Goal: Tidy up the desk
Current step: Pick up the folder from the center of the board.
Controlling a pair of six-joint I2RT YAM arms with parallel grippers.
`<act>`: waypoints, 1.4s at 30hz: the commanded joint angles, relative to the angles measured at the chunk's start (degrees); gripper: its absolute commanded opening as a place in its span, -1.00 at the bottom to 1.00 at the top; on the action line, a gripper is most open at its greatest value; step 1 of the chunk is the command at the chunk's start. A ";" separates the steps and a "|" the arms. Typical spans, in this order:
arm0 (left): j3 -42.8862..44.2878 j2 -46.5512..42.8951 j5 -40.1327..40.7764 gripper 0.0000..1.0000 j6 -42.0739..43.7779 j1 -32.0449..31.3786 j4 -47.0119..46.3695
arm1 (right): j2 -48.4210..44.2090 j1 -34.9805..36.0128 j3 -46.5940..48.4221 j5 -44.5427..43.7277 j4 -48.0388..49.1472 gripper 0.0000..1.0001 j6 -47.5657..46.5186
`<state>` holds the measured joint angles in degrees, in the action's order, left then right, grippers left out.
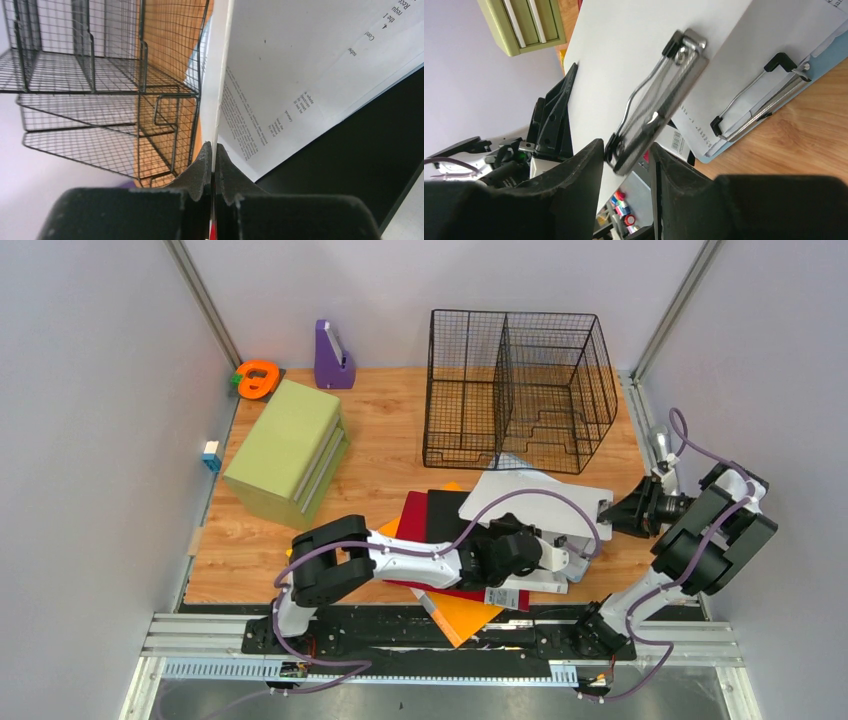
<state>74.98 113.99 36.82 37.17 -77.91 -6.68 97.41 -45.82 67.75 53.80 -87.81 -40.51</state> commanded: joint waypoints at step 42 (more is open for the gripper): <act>5.67 -10.25 -5.49 1.00 -2.62 -0.21 15.63 | 5.02 -2.69 3.39 7.35 -0.38 -1.00 -6.02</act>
<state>74.48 111.53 38.15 43.44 -81.03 -3.29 107.37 -46.37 68.97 58.65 -88.71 -44.05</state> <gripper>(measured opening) 0.996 0.114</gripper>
